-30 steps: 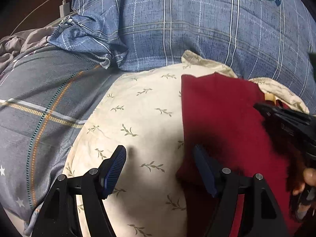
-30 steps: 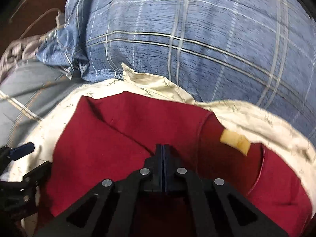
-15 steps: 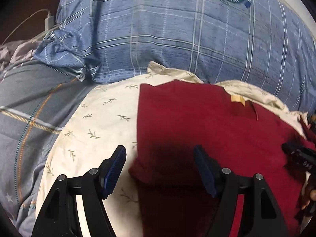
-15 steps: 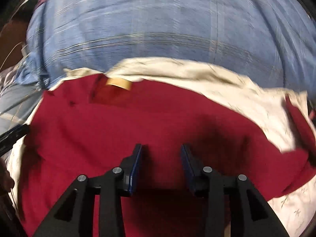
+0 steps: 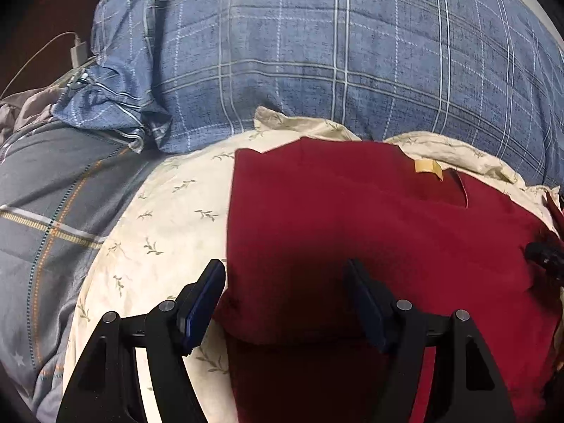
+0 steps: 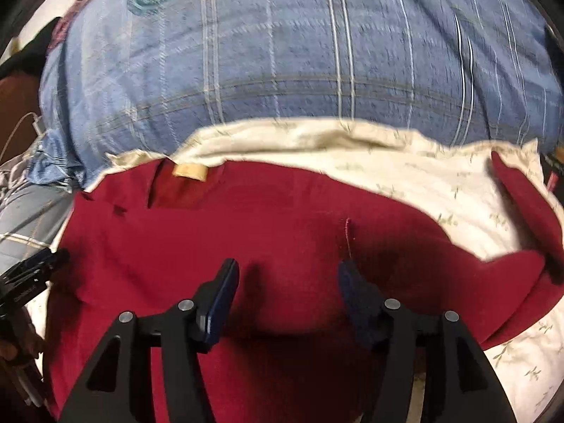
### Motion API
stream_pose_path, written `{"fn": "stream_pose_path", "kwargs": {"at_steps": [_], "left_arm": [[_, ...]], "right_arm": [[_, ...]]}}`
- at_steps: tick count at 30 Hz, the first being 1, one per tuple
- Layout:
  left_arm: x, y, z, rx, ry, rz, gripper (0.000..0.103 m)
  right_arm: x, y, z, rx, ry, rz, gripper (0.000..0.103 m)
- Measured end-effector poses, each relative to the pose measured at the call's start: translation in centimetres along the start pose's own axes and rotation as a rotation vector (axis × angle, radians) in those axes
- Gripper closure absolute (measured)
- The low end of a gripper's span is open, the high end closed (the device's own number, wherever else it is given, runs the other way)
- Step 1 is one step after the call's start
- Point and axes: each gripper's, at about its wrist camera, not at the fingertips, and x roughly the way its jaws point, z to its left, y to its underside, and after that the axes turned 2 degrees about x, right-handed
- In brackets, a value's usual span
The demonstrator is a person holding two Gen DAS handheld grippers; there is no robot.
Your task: Fold small clothes
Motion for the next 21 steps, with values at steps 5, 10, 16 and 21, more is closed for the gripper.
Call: {"fn": "stream_pose_path", "kwargs": {"at_steps": [5,10,16,21], "left_arm": [[0.7,-0.2,-0.2,0.012,-0.005,0.025,0.033],[0.8,-0.1,-0.4,0.024,-0.016,0.021,0.033],[0.9,0.2,-0.7,0.040,-0.035,0.014,0.033],[1.0,0.3,-0.8,0.043,-0.034,0.013,0.033]], "right_arm": [[-0.3,0.1,0.6,-0.031,0.003,-0.011,0.042],[-1.7,-0.8,-0.9,0.013,-0.027,-0.029,0.043],[-5.0,-3.1,-5.6,0.004,0.238,-0.162,0.024],[-3.9,-4.6,-9.8,-0.048,0.581,-0.135,0.018]]}}
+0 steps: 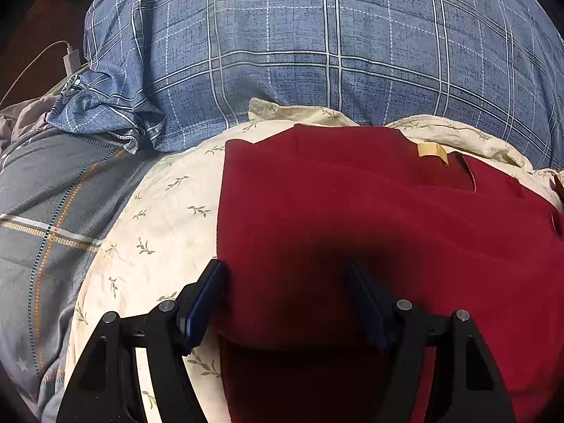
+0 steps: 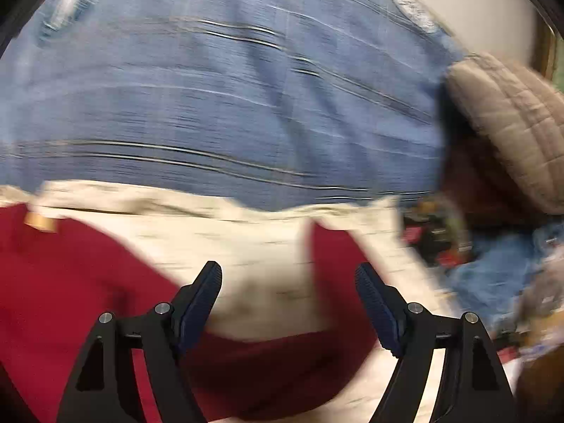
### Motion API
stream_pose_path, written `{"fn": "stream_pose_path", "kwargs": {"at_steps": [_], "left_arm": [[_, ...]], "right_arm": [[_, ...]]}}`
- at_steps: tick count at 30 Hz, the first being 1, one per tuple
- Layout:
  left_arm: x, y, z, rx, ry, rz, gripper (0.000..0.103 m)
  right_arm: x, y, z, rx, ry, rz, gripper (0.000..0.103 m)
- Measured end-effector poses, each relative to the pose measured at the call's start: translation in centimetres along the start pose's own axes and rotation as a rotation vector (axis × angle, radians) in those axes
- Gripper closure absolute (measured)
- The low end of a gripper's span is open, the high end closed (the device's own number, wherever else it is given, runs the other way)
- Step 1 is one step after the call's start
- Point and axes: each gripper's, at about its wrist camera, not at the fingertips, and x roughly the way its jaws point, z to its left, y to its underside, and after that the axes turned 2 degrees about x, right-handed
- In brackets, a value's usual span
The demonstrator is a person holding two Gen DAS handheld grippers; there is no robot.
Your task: Fold small clothes
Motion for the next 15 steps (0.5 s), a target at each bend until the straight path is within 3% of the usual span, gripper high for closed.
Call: {"fn": "stream_pose_path", "kwargs": {"at_steps": [1,3,4,5,9,11,13,15], "left_arm": [[0.0,0.0,0.0,0.001,0.001,0.001,0.033],[0.1,-0.1,0.1,0.002,0.005,0.004,0.032],[0.2,-0.1,0.1,-0.001,0.008,0.006,0.032],[0.2,-0.2,0.2,-0.005,0.012,0.009,0.032],[0.2,-0.4,0.7,-0.024,0.023,0.016,0.032],[-0.1,-0.5,1.1,-0.040,0.028,0.011,0.033],[-0.8,-0.6,1.7,-0.073,0.036,-0.015,0.033],[-1.8,-0.8,2.6,-0.110,0.048,-0.055,0.033]], "right_arm": [[1.8,0.3,-0.2,-0.028,0.031,0.057,0.019],[4.3,1.5,-1.3,-0.016,0.035,0.144,0.039],[4.9,1.8,-2.2,0.021,-0.002,0.180,0.078],[5.1,2.0,-3.2,0.066,-0.038,0.193,0.100],[2.1,1.0,-7.0,0.249,-0.164,0.055,0.099],[0.0,0.2,-8.2,0.340,-0.322,-0.030,0.099],[-2.0,-0.4,-9.0,0.420,-0.595,-0.116,0.099],[-3.3,-0.9,-8.7,0.442,-0.792,-0.155,0.099]]}}
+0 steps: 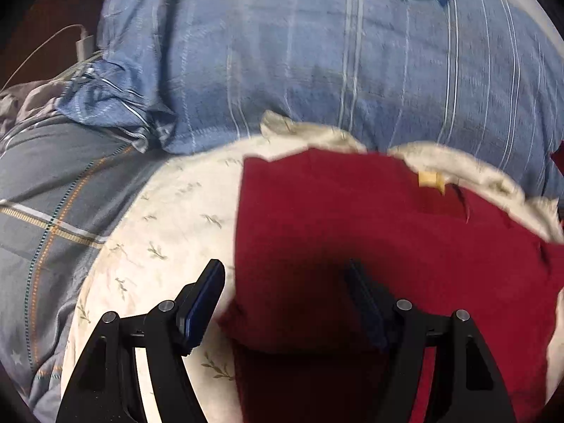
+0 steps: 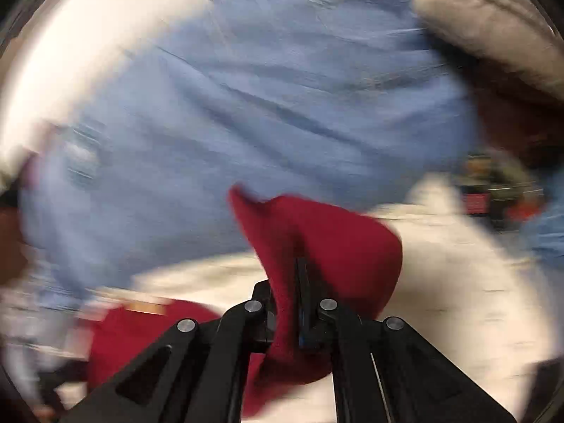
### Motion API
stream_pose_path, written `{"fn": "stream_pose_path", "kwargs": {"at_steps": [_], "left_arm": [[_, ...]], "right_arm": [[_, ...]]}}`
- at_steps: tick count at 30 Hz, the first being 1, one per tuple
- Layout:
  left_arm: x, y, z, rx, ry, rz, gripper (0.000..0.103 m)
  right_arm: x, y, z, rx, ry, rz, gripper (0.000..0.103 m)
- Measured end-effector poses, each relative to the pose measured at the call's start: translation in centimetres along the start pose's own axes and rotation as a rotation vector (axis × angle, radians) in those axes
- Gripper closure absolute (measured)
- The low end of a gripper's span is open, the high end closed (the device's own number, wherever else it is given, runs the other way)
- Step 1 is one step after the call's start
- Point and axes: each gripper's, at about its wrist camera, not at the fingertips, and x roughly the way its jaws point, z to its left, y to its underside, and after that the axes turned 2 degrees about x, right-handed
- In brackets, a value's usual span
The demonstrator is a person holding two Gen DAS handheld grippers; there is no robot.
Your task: Fold small clothes
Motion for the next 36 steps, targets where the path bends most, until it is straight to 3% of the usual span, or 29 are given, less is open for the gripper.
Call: {"fn": "stream_pose_path", "kwargs": {"at_steps": [1,4,8,10,13,16,17,18,20,22,25,30,33,36], "left_arm": [[-0.4,-0.1,0.3,-0.013,0.005,-0.017,0.033],[-1.9,-0.4,1.4,-0.045,0.009,-0.073,0.033],[-3.4,-0.4,3.0,-0.084,0.007,-0.113,0.033],[-4.1,-0.5,4.1,-0.118,0.008,-0.124,0.033],[-5.4,-0.5,5.7,-0.159,-0.036,-0.172,0.033],[-6.1,-0.6,6.5,-0.168,-0.048,-0.192,0.033],[-6.1,-0.6,6.6,-0.173,-0.041,-0.192,0.033],[-5.9,-0.6,6.7,-0.174,-0.031,-0.186,0.033],[-5.5,-0.6,6.7,-0.169,-0.024,-0.163,0.033],[-5.3,-0.8,6.7,-0.168,-0.018,-0.158,0.032],[-4.7,-1.3,6.8,-0.166,0.023,-0.139,0.032],[-4.0,-1.5,6.5,-0.156,0.040,-0.107,0.032],[-3.2,-1.5,5.9,-0.152,0.047,-0.083,0.032],[-2.4,-1.4,5.1,-0.133,0.033,-0.061,0.032]], "right_arm": [[0.0,-0.1,1.2,0.005,-0.119,0.018,0.099],[0.4,0.4,4.7,-0.009,-0.368,0.102,0.099],[2.8,1.9,11.1,-0.097,-0.566,0.285,0.099],[5.3,2.9,15.3,-0.190,-0.615,0.437,0.099],[10.6,5.2,20.5,-0.333,-0.620,0.637,0.095],[17.0,8.5,23.5,-0.390,-0.551,0.806,0.094],[19.0,10.3,24.3,-0.412,-0.486,0.844,0.090],[21.6,11.4,24.5,-0.421,-0.380,0.852,0.084],[23.6,11.6,23.8,-0.384,-0.274,0.821,0.059],[22.8,10.4,22.2,-0.308,-0.280,0.722,0.057],[18.2,8.3,19.5,-0.244,-0.298,0.607,0.048],[7.7,7.4,15.3,-0.333,-0.156,0.411,0.044],[6.0,9.4,12.9,-0.266,-0.109,0.411,0.044],[6.7,11.8,12.7,-0.364,-0.026,0.456,0.047]]}}
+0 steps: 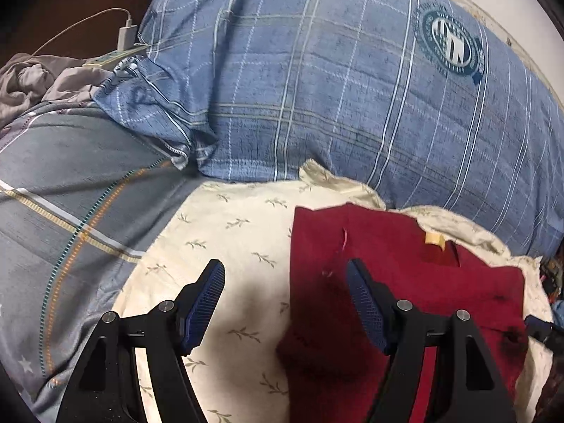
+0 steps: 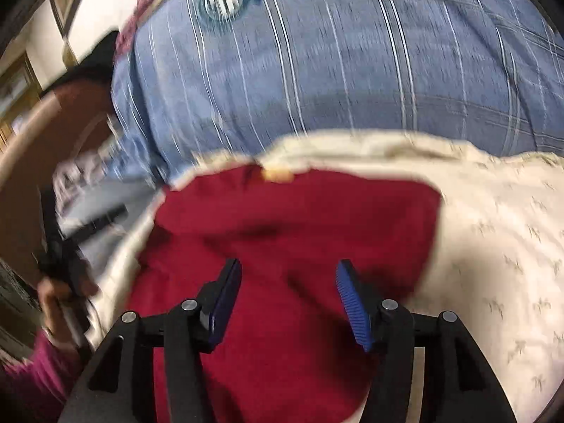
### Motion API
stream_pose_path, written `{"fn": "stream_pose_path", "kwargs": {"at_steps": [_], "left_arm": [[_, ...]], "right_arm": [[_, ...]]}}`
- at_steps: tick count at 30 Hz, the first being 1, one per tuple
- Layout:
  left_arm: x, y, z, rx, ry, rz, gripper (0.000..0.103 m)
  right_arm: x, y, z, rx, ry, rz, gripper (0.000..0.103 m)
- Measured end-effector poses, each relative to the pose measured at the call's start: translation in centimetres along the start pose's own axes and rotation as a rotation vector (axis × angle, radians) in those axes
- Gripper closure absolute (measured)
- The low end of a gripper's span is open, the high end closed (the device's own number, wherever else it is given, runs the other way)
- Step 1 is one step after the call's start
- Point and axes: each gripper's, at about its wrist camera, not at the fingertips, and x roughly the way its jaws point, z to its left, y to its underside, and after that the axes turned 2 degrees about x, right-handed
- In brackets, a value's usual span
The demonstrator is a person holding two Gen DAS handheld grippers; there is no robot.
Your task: Fold small clothes
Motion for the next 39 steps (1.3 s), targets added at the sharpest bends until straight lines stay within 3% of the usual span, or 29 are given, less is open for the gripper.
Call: {"fn": "stream_pose_path", "kwargs": {"at_steps": [4,7,9,11,14,17,20,22,25,29,34,37,39], "left_arm": [[0.7,0.0,-0.8,0.029,-0.025,0.010,0.032],[1.1,0.0,-1.1,0.027,-0.033,0.013,0.032],[1.4,0.1,-1.1,0.021,-0.027,0.026,0.032],[1.6,0.0,-1.1,0.015,-0.021,0.033,0.032],[1.4,-0.2,-0.8,0.004,-0.029,0.024,0.032],[1.2,-0.3,-0.3,-0.023,-0.027,0.018,0.032],[0.9,-0.4,0.4,-0.050,-0.032,0.016,0.032],[0.9,-0.4,0.8,-0.065,-0.043,0.018,0.032],[0.8,-0.5,1.7,-0.102,-0.046,0.016,0.032],[0.5,-0.5,2.6,-0.139,-0.063,0.005,0.032],[0.5,-0.5,3.2,-0.157,-0.060,0.015,0.032],[0.2,-0.8,4.0,-0.170,-0.057,0.006,0.032],[-0.1,-1.0,4.5,-0.188,-0.052,-0.003,0.032]], "right_arm": [[0.8,0.8,2.4,-0.228,0.132,0.002,0.048],[2.0,1.8,2.8,-0.281,0.174,0.029,0.048],[2.5,2.2,2.6,-0.283,0.207,0.017,0.061],[2.6,1.8,2.1,-0.253,0.242,-0.012,0.087],[0.9,1.2,1.1,-0.152,0.178,-0.063,0.095],[-1.9,1.2,1.0,-0.104,0.071,-0.071,0.095],[-3.7,1.7,1.5,-0.142,0.049,-0.055,0.095],[-3.6,2.3,1.2,-0.135,0.092,-0.012,0.095],[-3.3,3.0,1.9,-0.163,0.213,0.022,0.082],[-4.5,1.7,7.6,-0.203,-0.091,-0.029,0.053],[2.0,-0.9,18.3,-0.403,-0.153,0.015,0.056],[7.6,-2.3,20.7,-0.441,-0.098,0.053,0.056],[11.2,-3.9,19.9,-0.368,-0.058,0.097,0.056]]}}
